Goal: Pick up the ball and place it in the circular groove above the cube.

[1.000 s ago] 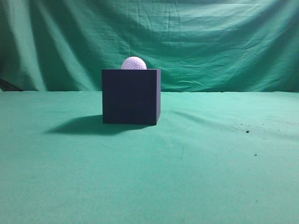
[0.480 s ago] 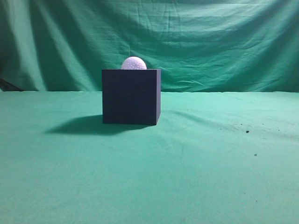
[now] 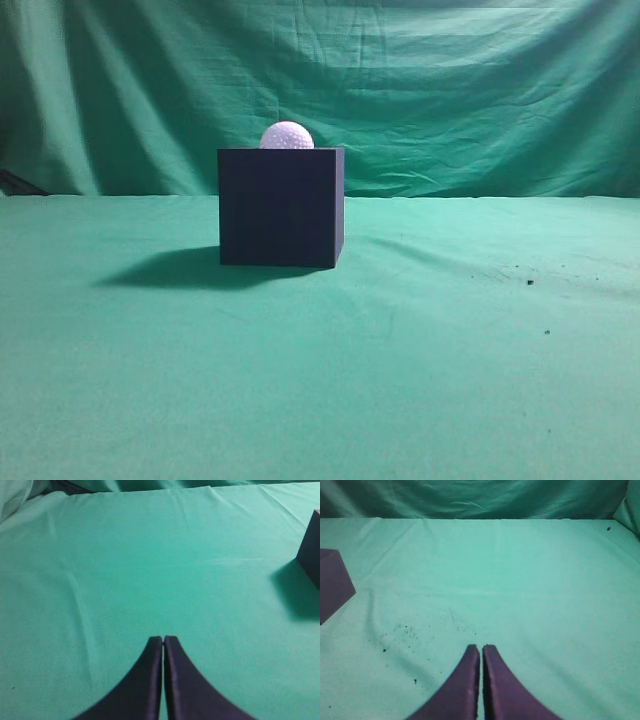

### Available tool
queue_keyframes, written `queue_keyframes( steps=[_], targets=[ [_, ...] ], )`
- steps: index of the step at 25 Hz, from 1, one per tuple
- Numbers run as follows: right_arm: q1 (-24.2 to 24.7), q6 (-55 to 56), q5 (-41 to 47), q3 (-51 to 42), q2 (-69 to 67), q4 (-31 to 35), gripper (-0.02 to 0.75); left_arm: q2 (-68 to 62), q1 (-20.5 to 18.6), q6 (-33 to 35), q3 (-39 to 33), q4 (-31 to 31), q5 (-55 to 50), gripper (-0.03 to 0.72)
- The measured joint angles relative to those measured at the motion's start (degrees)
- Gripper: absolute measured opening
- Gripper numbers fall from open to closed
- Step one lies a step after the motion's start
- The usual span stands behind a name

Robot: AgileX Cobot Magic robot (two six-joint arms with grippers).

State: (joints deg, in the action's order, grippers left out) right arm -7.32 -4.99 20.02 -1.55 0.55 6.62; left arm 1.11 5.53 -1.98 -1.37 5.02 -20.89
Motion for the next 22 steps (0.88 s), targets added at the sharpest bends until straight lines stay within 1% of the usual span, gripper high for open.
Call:
queue_keyframes(
  steps=[7, 22],
  targets=[
    [0.1, -0.1, 1.6, 0.0, 0.0, 0.0, 0.0, 0.0, 0.0, 0.0, 0.0, 0.0, 0.0, 0.0],
    [0.1, -0.1, 1.7, 0.0, 0.0, 0.0, 0.0, 0.0, 0.0, 0.0, 0.0, 0.0, 0.0, 0.0]
  ],
)
